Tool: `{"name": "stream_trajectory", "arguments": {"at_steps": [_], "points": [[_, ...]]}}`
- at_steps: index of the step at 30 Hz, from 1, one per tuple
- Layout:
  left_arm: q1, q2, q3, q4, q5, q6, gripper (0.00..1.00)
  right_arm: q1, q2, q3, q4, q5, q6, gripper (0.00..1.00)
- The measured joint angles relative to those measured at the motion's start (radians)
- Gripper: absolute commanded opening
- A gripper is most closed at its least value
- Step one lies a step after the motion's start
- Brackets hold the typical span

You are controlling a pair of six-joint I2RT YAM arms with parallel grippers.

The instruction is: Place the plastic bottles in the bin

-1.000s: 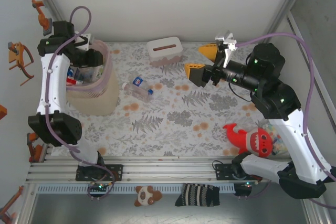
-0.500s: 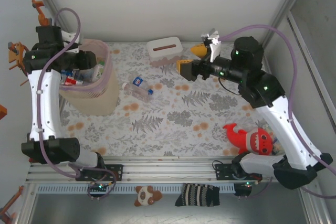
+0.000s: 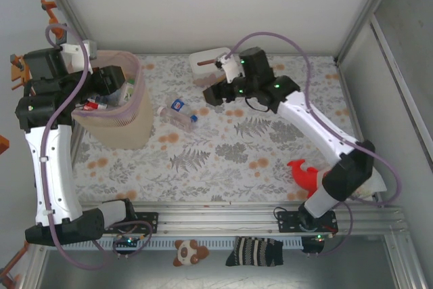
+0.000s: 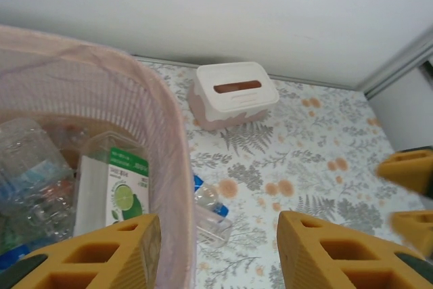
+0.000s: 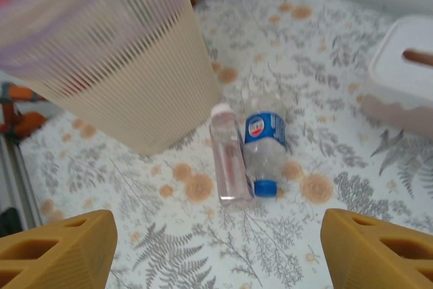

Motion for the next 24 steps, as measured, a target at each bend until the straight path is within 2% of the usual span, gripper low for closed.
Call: {"name": "stream_trajectory", "arguments": {"at_steps": [5,13,24], "points": [[0.0,0.0,-0.019,0.027,0.027,-0.02,0.48,0.066,0.179,0.042,-0.019,0.06,-0.022,0.71],[0.0,0.0,-0.027,0.046,0.05,-0.034,0.49,0.153,0.419,0.171,-0.035,0.159,-0.048,0.69],[0.0,0.0,-0.027,0.05,0.056,-0.04,0.5,0.187,0.597,0.312,-0.059,0.214,-0.075,0.69]]}}
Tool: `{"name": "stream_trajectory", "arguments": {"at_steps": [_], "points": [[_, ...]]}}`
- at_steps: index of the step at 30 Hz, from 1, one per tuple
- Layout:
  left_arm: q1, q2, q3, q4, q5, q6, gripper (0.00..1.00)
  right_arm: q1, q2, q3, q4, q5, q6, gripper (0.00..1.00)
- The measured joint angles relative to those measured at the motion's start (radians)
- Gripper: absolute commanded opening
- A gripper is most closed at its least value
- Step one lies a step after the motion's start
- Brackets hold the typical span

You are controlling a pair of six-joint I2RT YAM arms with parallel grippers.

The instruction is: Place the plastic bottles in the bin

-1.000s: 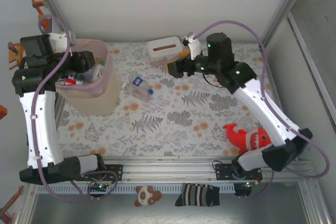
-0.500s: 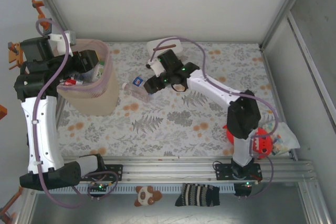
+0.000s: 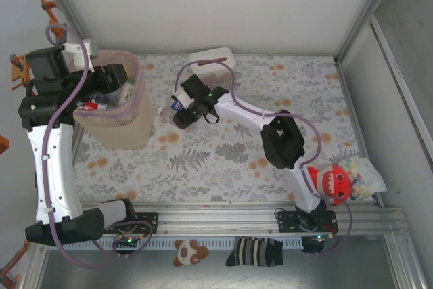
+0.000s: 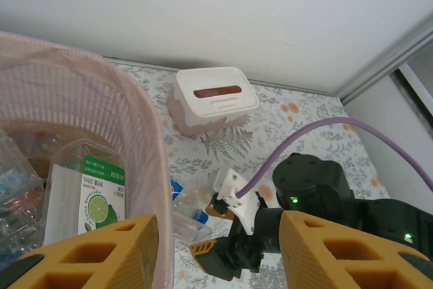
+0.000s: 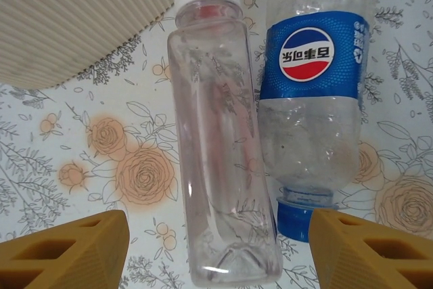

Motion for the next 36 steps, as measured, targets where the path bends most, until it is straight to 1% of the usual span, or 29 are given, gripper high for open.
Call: {"name": "stream_trajectory", "arguments": {"at_steps": [7,14,20,26,30,33,36], "points": [[0.0,0.0,0.0,0.002,0.002,-0.002,0.5,0.012,0.046,0.008,-0.014,0.028,-0.004,0.69],[0.0,0.0,0.0,0.004,0.006,-0.006,0.5,0.021,0.061,0.008,-0.02,0.053,-0.012,0.64],[0.0,0.0,0.0,0.007,0.006,-0.01,0.5,0.023,0.081,0.01,-0.019,0.081,-0.019,0.58],[0.0,0.0,0.0,0.01,0.006,-0.01,0.5,0.025,0.105,0.012,-0.02,0.099,-0.021,0.46],[0.0,0.0,0.0,0.011,0.006,-0.01,0.5,0.029,0.103,0.011,-0.019,0.103,-0.023,0.42],[0.0,0.0,0.0,0.011,0.006,-0.011,0.51,0.032,0.082,-0.014,-0.016,0.103,-0.023,0.4],[0.0,0.0,0.0,0.019,0.011,-0.016,0.51,0.034,0.027,-0.064,-0.016,0.103,-0.023,0.38]]}}
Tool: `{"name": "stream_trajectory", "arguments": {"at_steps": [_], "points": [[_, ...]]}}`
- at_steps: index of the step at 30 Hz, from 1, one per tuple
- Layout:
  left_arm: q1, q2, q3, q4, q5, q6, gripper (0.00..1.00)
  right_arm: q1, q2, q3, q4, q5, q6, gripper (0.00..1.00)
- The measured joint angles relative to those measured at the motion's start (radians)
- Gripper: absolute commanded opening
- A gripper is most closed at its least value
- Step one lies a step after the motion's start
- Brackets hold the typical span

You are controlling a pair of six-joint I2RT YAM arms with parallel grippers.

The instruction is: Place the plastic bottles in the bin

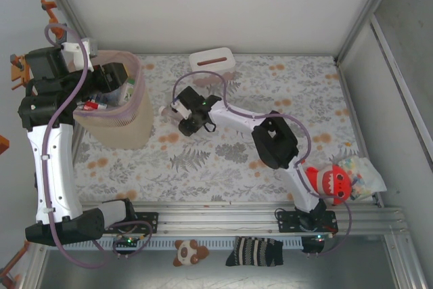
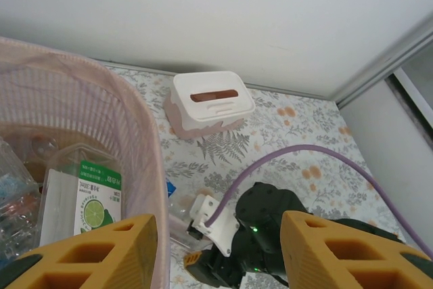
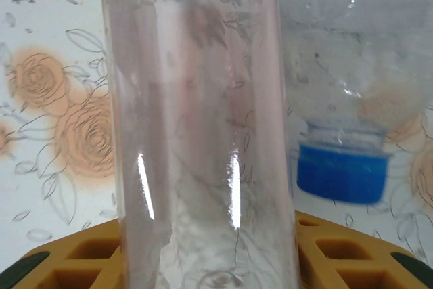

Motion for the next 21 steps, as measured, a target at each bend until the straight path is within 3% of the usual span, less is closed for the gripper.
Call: {"name": "stream_trajectory", "arguments": {"at_steps": [9,21], "points": [[0.0,-0.018,-0.029,0.069,0.07,-0.039,0.61,0.0,-0.309,-0.155,0.026,0.016,0.015,0.38],[-0.083,-0.043,-0.169,0.322,0.191,-0.185,0.91,0.0,-0.642,-0.252,0.087,0.058,0.042,0.37]]}}
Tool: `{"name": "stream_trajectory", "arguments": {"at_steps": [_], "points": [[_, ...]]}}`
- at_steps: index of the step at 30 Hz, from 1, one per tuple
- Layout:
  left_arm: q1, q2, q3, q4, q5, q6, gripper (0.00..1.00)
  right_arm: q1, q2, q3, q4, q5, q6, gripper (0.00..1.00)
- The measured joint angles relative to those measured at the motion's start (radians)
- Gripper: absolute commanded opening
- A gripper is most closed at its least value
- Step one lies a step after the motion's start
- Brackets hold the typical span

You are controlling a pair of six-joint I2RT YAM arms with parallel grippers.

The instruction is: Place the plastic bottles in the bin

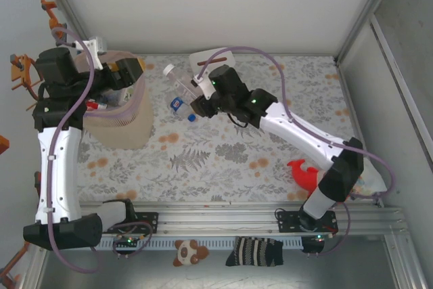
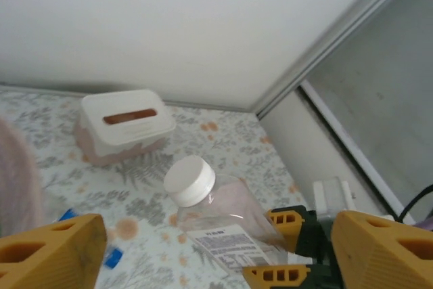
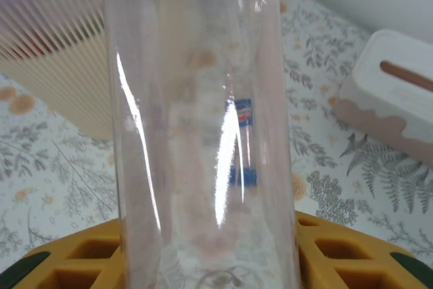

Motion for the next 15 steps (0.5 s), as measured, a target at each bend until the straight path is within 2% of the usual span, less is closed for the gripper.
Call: {"name": "stream_trajectory", "arguments": {"at_steps": [8,15], "points": [[-0.17,0.018,-0.04,0.173,0.023,-0.099,1.0,0.0,-0.135,-0.012,0.061,0.003,0.011,0.37],[-0.344,0.084,-0.037,0.285,-0.006,-0.139,0.98,0.0,-0.182,-0.016,0.083,0.003,0.021,0.37]]}}
